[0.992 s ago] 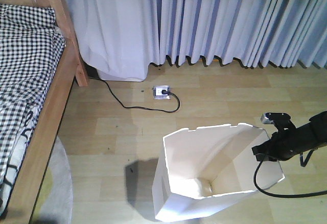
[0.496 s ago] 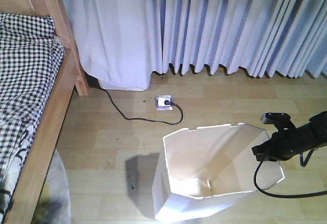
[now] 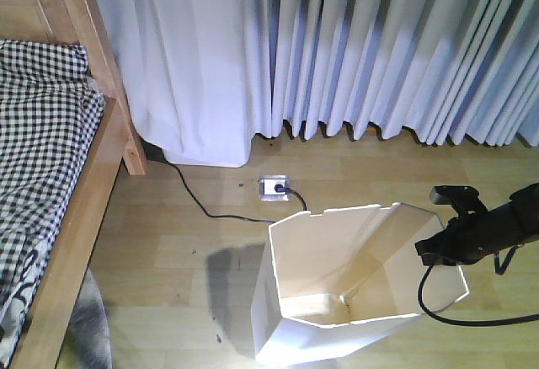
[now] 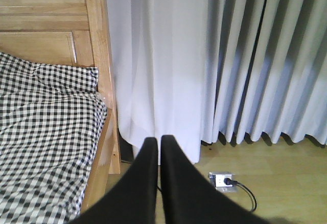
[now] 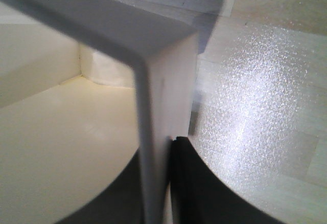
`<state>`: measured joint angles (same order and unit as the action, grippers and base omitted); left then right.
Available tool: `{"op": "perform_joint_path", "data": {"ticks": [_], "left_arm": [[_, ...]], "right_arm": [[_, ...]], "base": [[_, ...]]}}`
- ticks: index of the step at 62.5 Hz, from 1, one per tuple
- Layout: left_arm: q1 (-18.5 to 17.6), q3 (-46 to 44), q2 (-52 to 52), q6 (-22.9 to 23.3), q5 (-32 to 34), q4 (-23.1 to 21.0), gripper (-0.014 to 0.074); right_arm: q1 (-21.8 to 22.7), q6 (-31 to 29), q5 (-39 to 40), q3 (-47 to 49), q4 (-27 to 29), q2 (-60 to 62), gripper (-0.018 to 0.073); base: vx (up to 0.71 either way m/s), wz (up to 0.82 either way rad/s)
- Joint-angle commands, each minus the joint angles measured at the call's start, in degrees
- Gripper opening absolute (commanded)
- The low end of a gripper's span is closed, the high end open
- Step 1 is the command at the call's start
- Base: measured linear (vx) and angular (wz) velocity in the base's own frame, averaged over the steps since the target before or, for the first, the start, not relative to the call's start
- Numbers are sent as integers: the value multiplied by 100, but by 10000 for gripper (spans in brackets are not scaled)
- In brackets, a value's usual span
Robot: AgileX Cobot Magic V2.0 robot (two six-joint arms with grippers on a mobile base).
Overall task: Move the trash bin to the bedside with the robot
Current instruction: 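Carry the bin with the right gripper up beside the bed frame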
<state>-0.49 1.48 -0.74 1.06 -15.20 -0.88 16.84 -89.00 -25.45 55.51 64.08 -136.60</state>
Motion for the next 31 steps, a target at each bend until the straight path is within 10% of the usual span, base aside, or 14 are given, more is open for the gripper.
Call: {"op": "perform_joint_path", "data": {"ticks": [1,31], "left_arm": [[-35,107,-82,25,396,-17,-6],[-35,107,-82,25,396,-17,-6]], "right_arm": [[24,93,-1039,64,255,425,-5],[24,93,-1039,64,255,425,-5]], "base": [[16,0],[16,-2]]}}
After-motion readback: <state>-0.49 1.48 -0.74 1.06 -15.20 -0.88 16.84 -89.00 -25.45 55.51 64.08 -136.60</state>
